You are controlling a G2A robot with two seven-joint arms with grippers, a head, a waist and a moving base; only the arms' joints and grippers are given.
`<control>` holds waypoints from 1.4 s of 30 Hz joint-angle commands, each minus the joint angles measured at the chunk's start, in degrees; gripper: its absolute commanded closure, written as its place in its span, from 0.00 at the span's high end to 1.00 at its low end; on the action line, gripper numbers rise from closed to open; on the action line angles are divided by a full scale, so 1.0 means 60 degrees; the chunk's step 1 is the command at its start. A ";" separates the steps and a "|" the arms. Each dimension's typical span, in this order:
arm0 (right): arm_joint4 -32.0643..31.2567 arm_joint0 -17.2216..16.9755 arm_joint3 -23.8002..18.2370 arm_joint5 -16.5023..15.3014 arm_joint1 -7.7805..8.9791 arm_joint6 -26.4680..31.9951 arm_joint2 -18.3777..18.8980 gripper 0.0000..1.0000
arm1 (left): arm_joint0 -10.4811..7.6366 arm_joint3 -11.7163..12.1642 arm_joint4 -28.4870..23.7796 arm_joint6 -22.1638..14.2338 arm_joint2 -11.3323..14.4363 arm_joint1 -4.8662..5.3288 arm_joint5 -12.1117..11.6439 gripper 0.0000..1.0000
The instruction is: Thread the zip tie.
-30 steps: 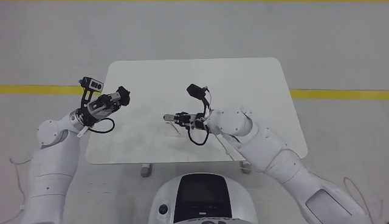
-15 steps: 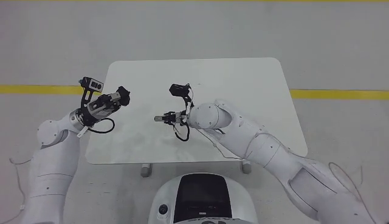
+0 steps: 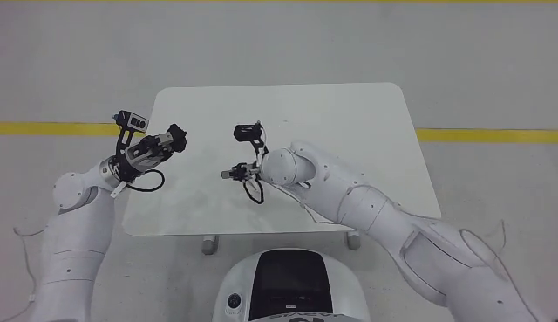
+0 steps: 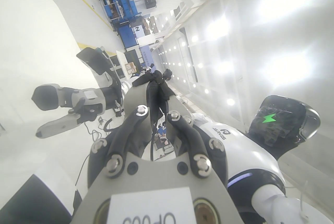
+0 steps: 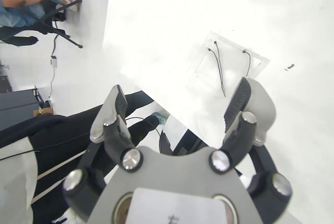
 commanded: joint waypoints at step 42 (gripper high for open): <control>-0.1270 0.0799 0.3802 -0.0112 -0.2448 0.0051 -0.0746 0.00 | 0.0000 0.0000 0.0000 0.0000 0.0000 0.0000 0.0000 0.00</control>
